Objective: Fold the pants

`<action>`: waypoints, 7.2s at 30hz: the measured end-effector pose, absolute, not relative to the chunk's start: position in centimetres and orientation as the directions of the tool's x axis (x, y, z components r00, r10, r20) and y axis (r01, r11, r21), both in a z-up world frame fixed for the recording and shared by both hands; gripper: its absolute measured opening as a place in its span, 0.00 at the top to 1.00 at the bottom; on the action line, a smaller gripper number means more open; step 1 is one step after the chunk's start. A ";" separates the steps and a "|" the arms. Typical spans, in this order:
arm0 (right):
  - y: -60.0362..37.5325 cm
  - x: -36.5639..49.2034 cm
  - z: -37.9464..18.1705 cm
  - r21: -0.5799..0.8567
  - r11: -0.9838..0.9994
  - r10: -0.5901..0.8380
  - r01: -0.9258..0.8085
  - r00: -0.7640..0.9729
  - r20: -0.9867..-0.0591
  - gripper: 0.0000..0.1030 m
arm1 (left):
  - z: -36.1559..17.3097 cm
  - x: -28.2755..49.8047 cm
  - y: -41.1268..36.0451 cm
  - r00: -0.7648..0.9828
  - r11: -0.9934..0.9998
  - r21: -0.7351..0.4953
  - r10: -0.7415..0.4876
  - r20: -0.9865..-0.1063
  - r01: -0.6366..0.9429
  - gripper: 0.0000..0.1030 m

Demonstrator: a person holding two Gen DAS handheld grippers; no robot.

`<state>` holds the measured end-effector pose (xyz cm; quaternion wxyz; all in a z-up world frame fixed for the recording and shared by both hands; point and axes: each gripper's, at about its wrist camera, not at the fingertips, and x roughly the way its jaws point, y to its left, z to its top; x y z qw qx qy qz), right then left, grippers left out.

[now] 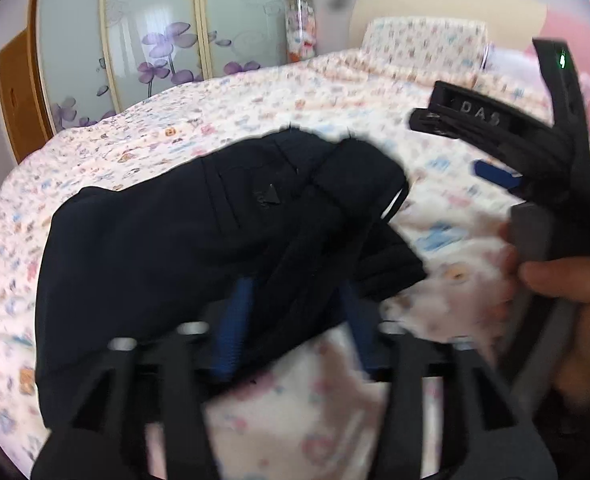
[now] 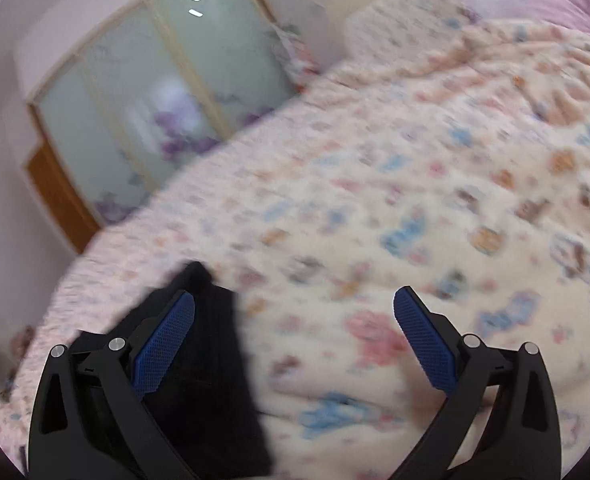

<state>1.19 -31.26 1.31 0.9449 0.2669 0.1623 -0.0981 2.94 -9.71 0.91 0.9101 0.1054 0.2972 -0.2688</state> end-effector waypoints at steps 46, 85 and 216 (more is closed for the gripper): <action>-20.6 4.8 -2.1 0.203 0.966 0.251 -0.158 0.757 -0.603 0.10 | -3.0 12.0 0.5 0.708 0.993 -0.107 -0.042 -0.705 -0.047 0.02; -28.5 14.4 -1.2 0.768 0.602 0.657 -0.217 0.681 -0.322 0.06 | 0.2 25.4 3.8 0.605 0.823 -0.563 -0.488 -0.629 0.078 0.03; -30.6 10.8 -6.4 0.945 0.318 0.748 -0.077 0.633 -0.200 0.63 | 0.1 9.4 4.2 0.696 0.943 -0.263 -0.328 -0.639 0.203 0.02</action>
